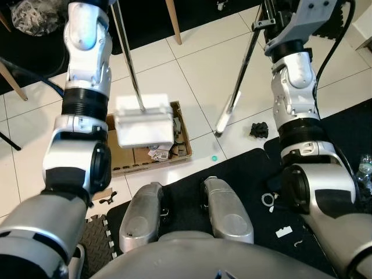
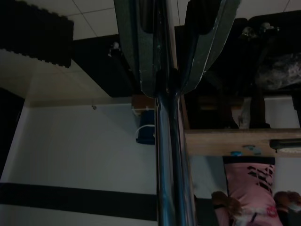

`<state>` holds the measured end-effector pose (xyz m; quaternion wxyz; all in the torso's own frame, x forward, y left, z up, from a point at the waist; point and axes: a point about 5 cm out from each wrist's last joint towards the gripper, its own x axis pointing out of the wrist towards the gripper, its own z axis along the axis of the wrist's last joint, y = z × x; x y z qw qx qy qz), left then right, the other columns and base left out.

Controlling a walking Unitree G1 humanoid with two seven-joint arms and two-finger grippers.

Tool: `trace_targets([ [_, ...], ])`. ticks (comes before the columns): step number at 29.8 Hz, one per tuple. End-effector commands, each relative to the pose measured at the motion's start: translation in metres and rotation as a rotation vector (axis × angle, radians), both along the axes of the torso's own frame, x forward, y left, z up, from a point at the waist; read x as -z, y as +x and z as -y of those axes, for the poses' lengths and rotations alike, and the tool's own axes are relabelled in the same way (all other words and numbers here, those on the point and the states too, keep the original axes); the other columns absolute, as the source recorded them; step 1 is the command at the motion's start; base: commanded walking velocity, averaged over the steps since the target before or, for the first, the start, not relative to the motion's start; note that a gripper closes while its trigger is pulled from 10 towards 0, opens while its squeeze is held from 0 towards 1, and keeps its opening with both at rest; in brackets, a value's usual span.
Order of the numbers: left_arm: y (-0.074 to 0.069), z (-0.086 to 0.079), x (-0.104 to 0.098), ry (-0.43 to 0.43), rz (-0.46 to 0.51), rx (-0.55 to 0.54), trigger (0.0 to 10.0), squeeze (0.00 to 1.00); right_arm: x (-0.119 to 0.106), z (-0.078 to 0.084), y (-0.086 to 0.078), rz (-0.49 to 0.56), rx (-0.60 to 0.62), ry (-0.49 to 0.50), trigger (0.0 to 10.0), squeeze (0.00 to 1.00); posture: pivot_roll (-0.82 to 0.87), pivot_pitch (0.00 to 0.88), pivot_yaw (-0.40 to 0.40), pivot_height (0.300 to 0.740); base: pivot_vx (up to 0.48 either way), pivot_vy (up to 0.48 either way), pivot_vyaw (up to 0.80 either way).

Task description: Sweep floor

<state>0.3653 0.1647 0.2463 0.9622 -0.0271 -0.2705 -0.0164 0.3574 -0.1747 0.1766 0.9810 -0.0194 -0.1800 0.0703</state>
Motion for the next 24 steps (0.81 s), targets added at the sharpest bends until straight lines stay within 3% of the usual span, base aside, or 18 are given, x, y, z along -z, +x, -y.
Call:
trace_targets([
  [1,-0.007,-0.003,-0.015,-0.044,0.045,0.003,10.0,0.00,-0.012,-0.001,-0.002,0.041,-0.015,0.000,10.0,0.00,-0.03,0.036,0.030,0.740,0.000,0.000,0.00],
  [4,-0.019,-0.006,-0.017,-0.018,0.054,-0.005,10.0,0.00,-0.018,-0.005,-0.006,0.058,-0.040,0.005,10.0,0.00,-0.03,0.035,0.029,0.740,0.000,0.000,0.00],
  [9,-0.027,-0.006,-0.017,0.013,0.044,-0.005,10.0,0.00,-0.024,-0.010,-0.008,0.075,-0.061,-0.010,10.0,0.00,-0.03,0.032,0.027,0.740,0.000,0.000,0.00],
  [24,-0.035,-0.009,-0.021,0.018,0.013,-0.023,10.0,0.00,-0.028,-0.008,-0.011,0.061,-0.053,0.002,10.0,0.00,-0.03,0.034,0.028,0.740,0.000,0.000,0.00],
])
